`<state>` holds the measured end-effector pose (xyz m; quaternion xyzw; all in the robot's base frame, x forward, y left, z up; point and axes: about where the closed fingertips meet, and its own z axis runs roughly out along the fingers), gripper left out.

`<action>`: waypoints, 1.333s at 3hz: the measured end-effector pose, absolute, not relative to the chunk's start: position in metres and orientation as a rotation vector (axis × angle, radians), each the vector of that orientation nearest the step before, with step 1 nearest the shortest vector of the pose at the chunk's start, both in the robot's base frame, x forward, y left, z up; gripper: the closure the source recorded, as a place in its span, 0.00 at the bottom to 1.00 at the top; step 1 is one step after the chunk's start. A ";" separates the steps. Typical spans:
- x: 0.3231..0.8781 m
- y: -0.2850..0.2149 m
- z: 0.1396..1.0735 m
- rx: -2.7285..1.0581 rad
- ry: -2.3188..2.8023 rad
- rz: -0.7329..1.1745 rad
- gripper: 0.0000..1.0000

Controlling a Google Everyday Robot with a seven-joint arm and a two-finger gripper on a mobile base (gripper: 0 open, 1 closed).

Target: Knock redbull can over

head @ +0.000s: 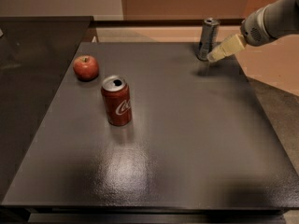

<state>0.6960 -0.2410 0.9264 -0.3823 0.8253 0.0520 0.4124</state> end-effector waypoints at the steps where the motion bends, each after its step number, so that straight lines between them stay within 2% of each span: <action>1: 0.725 -0.240 0.918 -0.868 2.063 0.169 0.00; 4: 0.782 -0.223 0.906 -0.761 1.973 0.334 0.00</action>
Offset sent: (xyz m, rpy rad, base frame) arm 0.0835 -0.0010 -0.0125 0.2150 -0.0690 -0.0952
